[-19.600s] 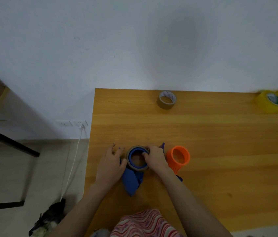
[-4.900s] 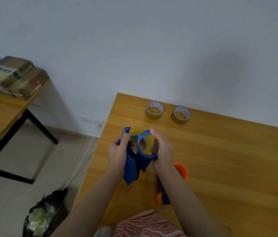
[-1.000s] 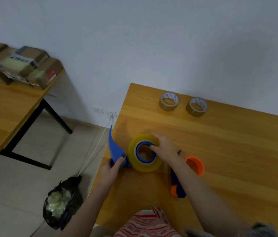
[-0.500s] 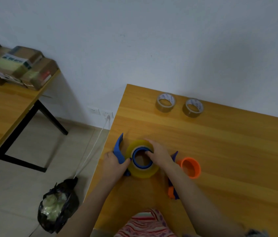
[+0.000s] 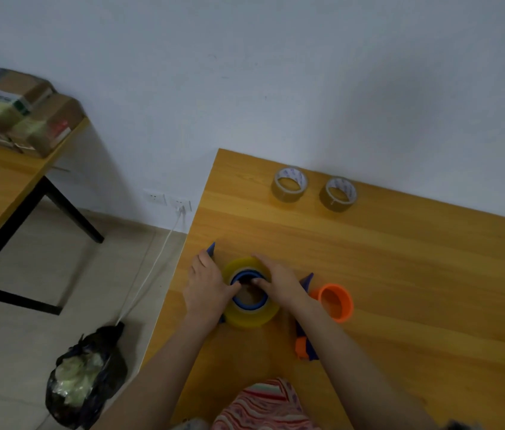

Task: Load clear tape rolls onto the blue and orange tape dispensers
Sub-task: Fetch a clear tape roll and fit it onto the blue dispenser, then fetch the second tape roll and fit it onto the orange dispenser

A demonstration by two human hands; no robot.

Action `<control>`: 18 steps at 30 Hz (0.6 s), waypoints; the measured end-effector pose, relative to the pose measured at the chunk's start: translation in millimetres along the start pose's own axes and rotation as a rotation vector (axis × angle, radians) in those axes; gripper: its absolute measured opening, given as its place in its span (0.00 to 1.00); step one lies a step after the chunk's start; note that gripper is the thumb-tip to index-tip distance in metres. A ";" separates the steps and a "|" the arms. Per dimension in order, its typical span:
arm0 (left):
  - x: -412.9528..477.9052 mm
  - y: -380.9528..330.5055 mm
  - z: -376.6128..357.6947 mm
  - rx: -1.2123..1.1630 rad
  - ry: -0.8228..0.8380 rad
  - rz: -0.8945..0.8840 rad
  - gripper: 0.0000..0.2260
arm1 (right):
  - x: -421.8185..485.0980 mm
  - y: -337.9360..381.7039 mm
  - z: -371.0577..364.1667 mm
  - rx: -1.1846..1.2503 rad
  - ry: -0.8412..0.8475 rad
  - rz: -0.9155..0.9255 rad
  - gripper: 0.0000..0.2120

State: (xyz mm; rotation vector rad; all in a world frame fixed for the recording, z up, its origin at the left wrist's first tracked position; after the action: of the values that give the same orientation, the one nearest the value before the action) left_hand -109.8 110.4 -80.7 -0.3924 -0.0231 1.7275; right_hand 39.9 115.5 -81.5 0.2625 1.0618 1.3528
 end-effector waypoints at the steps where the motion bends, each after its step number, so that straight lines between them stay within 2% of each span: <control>1: 0.2 0.4 -0.5 -0.009 -0.001 -0.009 0.41 | -0.1 0.9 0.2 -0.004 0.007 -0.008 0.29; 6: -0.1 -0.8 6.6 0.001 -0.048 -0.043 0.42 | -4.5 7.0 8.4 -0.009 0.030 -0.073 0.32; 11: 0.9 -32.9 27.5 -0.006 -0.147 -0.201 0.33 | -23.4 29.5 49.6 0.104 -0.192 -0.001 0.25; 18: -21.8 -116.8 38.4 -0.034 -0.129 -0.523 0.23 | -64.0 16.9 99.7 0.183 -0.404 0.036 0.18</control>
State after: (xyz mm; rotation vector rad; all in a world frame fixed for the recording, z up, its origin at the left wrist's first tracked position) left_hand -6.0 120.5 -12.0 -0.2690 -0.2293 1.2326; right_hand 111.5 104.5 13.7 0.6642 0.8402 1.1699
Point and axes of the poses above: each hand's wrist, its own x-axis towards the middle knuckle, its own z-axis out of the back of the hand, y = z × x, the point moved 6 cm from there along x, towards the middle knuckle, and after that the axes turned 14 degrees about x, right-handed, at the moved point
